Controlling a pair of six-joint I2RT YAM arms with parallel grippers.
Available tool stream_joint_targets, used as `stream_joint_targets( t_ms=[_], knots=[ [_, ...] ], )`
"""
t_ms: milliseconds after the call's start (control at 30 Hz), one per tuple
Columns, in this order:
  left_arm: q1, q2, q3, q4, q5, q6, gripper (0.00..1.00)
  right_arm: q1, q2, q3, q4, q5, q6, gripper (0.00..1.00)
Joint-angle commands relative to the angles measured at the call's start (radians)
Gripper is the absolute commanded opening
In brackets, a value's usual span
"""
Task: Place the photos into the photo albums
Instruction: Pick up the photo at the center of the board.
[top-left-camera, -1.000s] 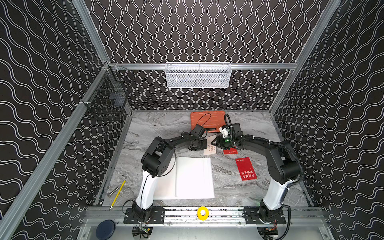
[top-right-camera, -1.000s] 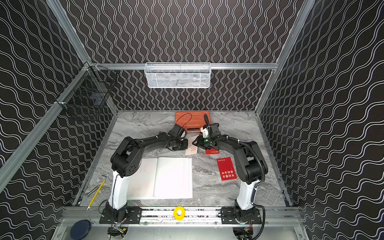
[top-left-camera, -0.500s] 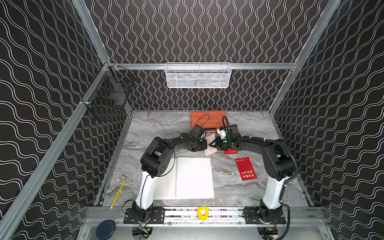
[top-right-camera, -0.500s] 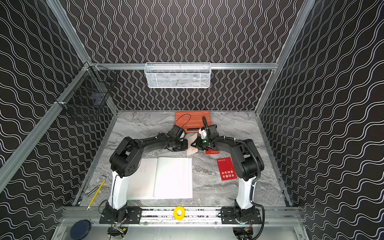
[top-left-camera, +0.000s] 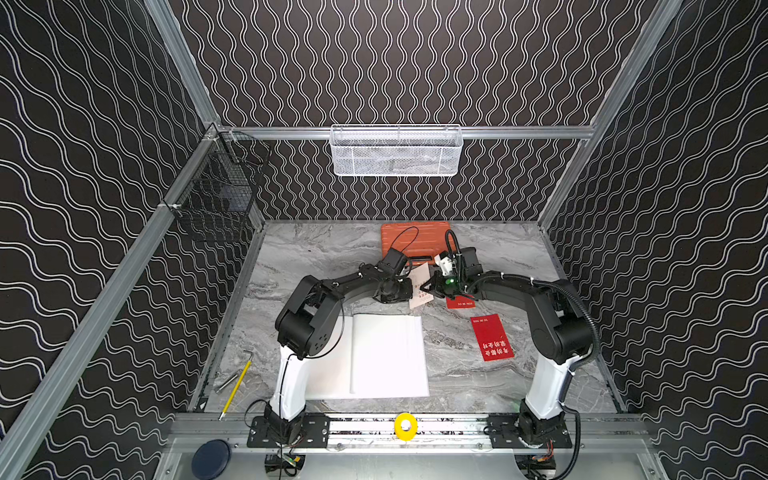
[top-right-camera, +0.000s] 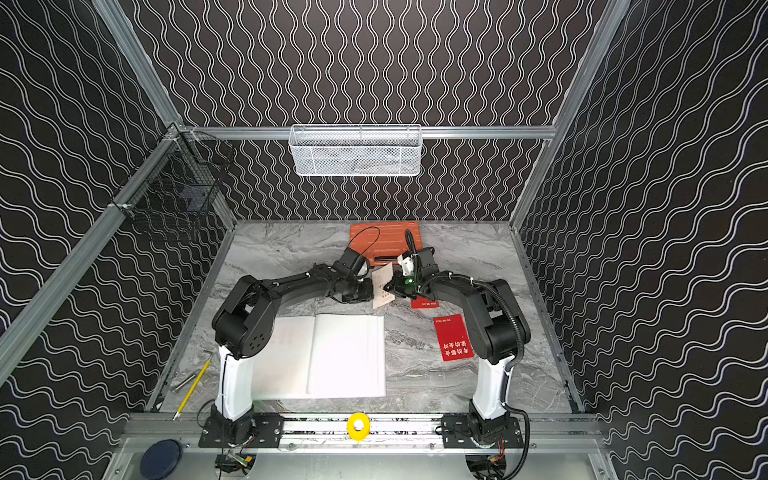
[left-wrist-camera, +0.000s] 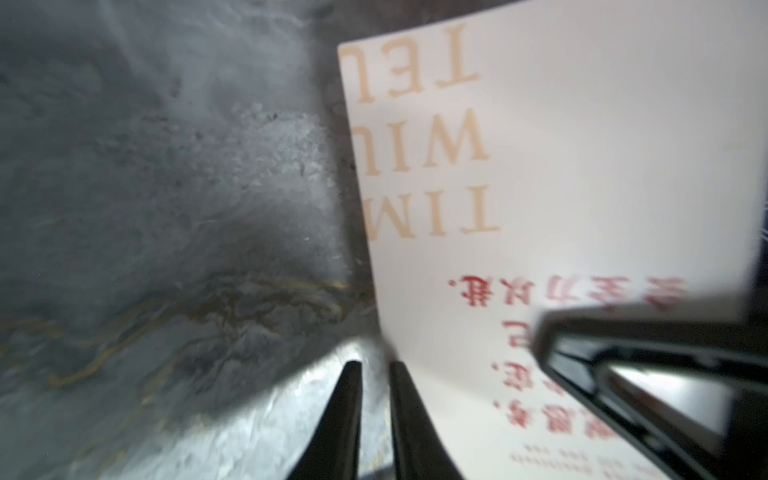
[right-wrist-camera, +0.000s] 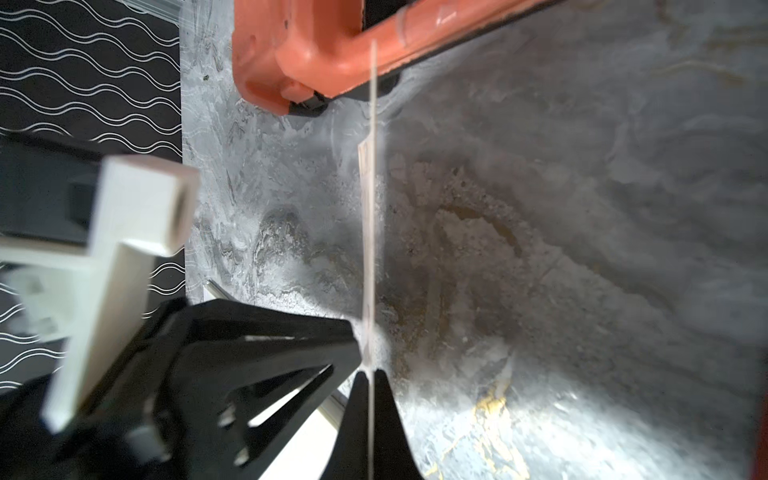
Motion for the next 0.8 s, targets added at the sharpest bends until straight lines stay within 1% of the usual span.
stream_joint_targets(
  t_ms=[0,100,300,367,400,467,567,633,733,767],
  knots=[
    [0.019,-0.045,-0.001,-0.026,-0.013,0.026,0.27,0.001,-0.044,-0.001,-0.005,0.008,-0.019,0.00],
    [0.041,-0.108,-0.016,-0.041,-0.012,0.038,0.34,0.001,-0.077,-0.012,-0.014,0.003,-0.021,0.00],
    [0.088,-0.273,-0.095,-0.051,0.017,0.065,0.55,0.001,-0.169,-0.039,-0.035,-0.028,-0.027,0.00],
    [0.108,-0.329,-0.133,-0.042,0.051,0.068,0.61,0.002,-0.202,-0.054,-0.035,-0.057,-0.028,0.00],
    [0.122,-0.359,-0.157,-0.028,0.081,0.065,0.67,0.001,-0.220,-0.062,-0.035,-0.072,-0.030,0.00],
    [0.148,-0.414,-0.205,0.011,0.149,0.062,0.74,0.002,-0.254,-0.077,-0.029,-0.117,-0.031,0.00],
    [0.171,-0.501,-0.285,0.056,0.213,0.066,0.77,0.002,-0.305,-0.116,0.004,-0.204,-0.023,0.00],
    [0.182,-0.551,-0.336,0.091,0.254,0.059,0.79,0.004,-0.328,-0.181,0.045,-0.266,-0.004,0.00],
    [0.206,-0.599,-0.423,0.188,0.382,0.015,0.79,0.009,-0.359,-0.243,0.110,-0.344,0.017,0.00],
    [0.215,-0.607,-0.451,0.228,0.442,-0.010,0.79,0.013,-0.368,-0.257,0.121,-0.364,0.012,0.00]
  ],
)
